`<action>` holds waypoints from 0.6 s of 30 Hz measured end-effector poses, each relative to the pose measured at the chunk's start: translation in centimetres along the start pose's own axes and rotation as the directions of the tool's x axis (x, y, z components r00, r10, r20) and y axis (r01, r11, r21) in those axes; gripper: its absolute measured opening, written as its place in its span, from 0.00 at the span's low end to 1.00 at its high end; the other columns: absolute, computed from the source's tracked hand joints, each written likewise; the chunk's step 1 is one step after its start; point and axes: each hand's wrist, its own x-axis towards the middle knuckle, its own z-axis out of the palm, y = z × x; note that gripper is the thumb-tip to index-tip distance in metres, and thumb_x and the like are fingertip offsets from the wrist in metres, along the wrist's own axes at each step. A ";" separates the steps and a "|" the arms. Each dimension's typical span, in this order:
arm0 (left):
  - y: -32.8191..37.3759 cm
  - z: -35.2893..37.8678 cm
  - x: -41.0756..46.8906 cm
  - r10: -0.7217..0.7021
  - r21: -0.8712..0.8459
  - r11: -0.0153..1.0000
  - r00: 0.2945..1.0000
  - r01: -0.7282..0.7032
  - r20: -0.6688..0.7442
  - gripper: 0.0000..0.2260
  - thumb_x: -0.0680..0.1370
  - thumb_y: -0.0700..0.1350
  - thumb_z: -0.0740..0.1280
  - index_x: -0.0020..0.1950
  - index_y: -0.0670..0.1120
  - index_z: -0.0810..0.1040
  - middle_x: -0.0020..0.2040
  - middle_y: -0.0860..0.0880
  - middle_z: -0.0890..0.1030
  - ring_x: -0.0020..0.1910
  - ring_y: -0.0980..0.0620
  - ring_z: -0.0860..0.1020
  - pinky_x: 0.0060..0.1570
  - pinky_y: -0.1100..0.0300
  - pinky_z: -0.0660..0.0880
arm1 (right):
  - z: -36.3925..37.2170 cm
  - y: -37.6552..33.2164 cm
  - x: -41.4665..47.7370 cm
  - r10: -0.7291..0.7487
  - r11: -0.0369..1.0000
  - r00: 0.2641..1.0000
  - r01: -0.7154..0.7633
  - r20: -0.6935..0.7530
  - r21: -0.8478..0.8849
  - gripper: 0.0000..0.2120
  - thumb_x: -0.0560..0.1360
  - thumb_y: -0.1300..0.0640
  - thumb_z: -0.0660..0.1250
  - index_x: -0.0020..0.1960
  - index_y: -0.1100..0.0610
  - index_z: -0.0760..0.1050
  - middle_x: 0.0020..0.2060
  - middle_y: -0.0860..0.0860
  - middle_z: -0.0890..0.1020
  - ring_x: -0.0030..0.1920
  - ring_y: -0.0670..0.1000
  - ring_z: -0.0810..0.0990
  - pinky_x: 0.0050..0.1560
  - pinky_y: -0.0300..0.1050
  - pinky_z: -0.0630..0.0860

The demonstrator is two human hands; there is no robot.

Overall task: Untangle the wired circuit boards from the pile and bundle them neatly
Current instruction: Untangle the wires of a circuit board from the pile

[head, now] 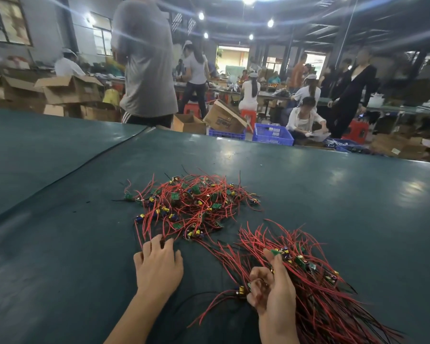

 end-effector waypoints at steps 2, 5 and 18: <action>-0.3 0.1 0.2 0.011 -0.042 0.999 0.999 -0.013 -0.040 0.15 0.81 0.50 0.56 0.66 0.51 0.73 0.66 0.51 0.70 0.65 0.49 0.66 0.63 0.52 0.62 | -0.1 0.0 0.1 0.004 1.000 1.000 -0.004 0.001 -0.007 0.16 0.78 0.43 0.59 0.58 0.52 0.76 0.26 0.51 0.75 0.20 0.45 0.65 0.20 0.38 0.60; -0.5 0.0 0.4 0.005 -0.119 0.993 0.996 -0.015 -0.089 0.13 0.81 0.46 0.58 0.63 0.51 0.77 0.59 0.53 0.75 0.59 0.50 0.70 0.60 0.54 0.63 | -0.2 0.0 0.1 0.011 1.000 1.000 -0.011 0.013 -0.027 0.16 0.78 0.44 0.59 0.58 0.52 0.76 0.27 0.52 0.76 0.21 0.45 0.66 0.20 0.38 0.61; 2.5 -2.1 -1.0 0.055 -0.637 0.768 0.997 -0.072 -0.047 0.04 0.73 0.46 0.71 0.39 0.52 0.84 0.34 0.57 0.82 0.34 0.61 0.78 0.36 0.64 0.76 | 0.0 0.4 0.4 0.031 0.992 0.995 -0.019 0.100 -0.121 0.19 0.76 0.46 0.60 0.53 0.61 0.78 0.26 0.51 0.76 0.19 0.45 0.67 0.17 0.36 0.62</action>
